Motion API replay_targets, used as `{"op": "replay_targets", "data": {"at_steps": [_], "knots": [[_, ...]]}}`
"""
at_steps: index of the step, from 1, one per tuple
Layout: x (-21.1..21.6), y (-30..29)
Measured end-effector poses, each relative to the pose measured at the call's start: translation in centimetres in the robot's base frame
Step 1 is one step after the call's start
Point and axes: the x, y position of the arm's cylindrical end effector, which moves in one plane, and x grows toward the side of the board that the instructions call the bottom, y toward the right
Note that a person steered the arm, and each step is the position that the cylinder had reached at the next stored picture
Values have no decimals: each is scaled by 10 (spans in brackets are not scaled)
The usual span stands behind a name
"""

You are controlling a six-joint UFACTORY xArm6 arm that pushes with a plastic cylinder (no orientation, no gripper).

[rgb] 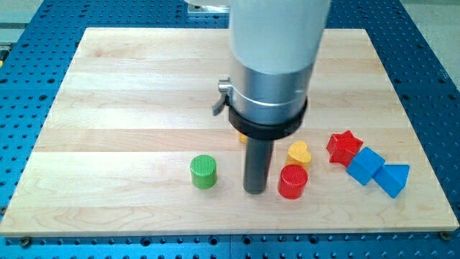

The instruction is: Put the red circle and heart in a diagonal line

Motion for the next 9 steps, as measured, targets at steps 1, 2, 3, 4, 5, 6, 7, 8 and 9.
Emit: {"op": "replay_targets", "data": {"at_steps": [1, 2, 3, 4, 5, 6, 7, 8, 9], "knots": [[9, 59], [9, 66], [7, 44], [7, 33], [-5, 31], [-46, 35], [-69, 25], [-59, 29], [-59, 31]]}}
